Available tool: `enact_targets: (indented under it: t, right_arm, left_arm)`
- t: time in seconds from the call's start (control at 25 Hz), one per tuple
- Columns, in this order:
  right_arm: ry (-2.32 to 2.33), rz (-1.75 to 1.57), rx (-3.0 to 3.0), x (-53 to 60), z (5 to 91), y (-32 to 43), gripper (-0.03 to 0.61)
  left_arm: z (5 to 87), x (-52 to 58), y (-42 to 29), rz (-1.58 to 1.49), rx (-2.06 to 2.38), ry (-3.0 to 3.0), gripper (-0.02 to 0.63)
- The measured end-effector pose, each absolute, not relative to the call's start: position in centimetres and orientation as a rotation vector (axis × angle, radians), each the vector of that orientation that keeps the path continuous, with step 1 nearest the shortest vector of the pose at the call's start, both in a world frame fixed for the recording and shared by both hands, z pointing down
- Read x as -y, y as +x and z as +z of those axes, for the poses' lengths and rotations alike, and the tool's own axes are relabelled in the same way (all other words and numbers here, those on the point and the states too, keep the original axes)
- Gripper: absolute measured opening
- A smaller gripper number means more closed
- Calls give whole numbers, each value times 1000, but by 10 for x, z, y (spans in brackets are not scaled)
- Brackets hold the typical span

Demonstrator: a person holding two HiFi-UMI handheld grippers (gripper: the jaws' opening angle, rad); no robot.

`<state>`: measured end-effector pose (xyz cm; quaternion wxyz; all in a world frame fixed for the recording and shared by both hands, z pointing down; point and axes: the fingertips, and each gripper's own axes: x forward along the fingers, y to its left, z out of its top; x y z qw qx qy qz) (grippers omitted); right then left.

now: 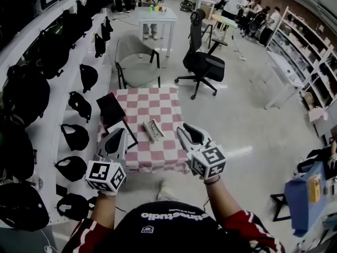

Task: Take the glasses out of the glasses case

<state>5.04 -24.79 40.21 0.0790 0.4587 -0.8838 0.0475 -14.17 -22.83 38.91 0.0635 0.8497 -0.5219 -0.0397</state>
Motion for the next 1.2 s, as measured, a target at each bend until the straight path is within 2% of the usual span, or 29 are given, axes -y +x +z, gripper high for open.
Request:
enact_targets:
  t: [0.76,1.2]
  right_arm:
    - [1151,353,2515,293,516,25,101]
    - [1048,495,2442,327,588,25,101]
  left_arm:
    - [434,260,-152,-33,1646,2477,6]
    - [471,289,-131,53,1635,2465,6]
